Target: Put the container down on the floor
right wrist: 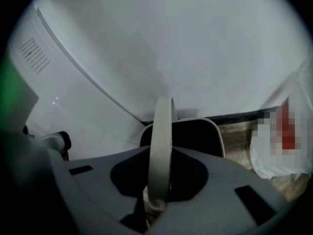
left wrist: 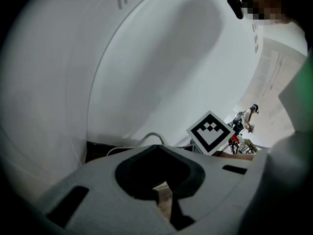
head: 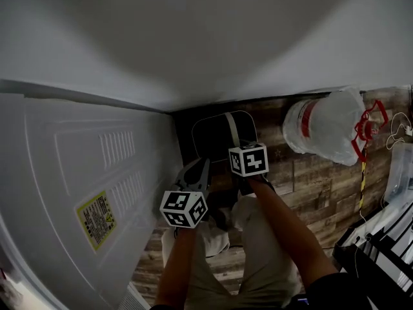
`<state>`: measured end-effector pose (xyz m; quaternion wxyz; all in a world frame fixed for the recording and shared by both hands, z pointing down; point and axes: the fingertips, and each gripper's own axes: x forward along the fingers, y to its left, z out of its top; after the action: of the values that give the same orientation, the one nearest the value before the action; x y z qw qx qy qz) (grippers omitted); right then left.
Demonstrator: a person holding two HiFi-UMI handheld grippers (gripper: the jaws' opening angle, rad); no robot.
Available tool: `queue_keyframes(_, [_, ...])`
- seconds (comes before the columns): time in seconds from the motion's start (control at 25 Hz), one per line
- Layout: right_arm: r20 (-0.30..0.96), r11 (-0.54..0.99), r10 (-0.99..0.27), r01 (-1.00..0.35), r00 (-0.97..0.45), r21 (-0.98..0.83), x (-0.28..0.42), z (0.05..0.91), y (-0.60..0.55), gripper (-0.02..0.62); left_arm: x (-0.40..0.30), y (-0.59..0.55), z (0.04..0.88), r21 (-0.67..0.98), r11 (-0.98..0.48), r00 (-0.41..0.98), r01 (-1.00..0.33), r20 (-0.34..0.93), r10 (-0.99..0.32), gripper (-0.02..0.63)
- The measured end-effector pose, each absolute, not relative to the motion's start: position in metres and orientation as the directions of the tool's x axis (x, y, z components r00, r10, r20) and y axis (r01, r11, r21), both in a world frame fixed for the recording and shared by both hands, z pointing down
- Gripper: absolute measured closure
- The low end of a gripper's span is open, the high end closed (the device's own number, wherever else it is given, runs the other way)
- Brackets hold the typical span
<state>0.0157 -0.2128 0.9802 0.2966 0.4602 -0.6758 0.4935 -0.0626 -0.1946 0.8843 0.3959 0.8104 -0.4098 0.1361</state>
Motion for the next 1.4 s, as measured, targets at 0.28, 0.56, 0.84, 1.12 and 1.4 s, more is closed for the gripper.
queue_keyframes(0.28, [0.862, 0.047, -0.334, -0.920, -0.381, -0.389, 0.036, 0.978, -0.208, 0.561, -0.054, -0.191, 0.885, 0.525, -0.360, 0.630, -0.772, 0.553, -0.545, 0.589])
queue_keyframes(0.56, [0.856, 0.012, -0.353, -0.916, -0.378, -0.400, 0.055, 0.983, -0.203, 0.554, -0.027, -0.184, 0.893, 0.531, -0.407, 0.667, -0.744, 0.553, -0.499, 0.589])
queue_keyframes(0.84, [0.860, -0.014, -0.369, -0.923, -0.352, -0.383, 0.079, 0.991, -0.200, 0.523, 0.000, -0.187, 0.900, 0.542, -0.451, 0.705, -0.709, 0.537, -0.464, 0.589])
queue_keyframes(1.12, [0.863, -0.046, -0.381, -0.926, -0.330, -0.375, 0.097, 0.998, -0.198, 0.509, 0.015, -0.187, 0.908, 0.550, -0.466, 0.720, -0.693, 0.536, -0.440, 0.589])
queue_keyframes(1.4, [0.860, -0.112, -0.402, -0.915, -0.315, -0.388, 0.113, 1.008, -0.194, 0.499, 0.026, -0.184, 0.917, 0.549, -0.484, 0.730, -0.682, 0.545, -0.412, 0.589])
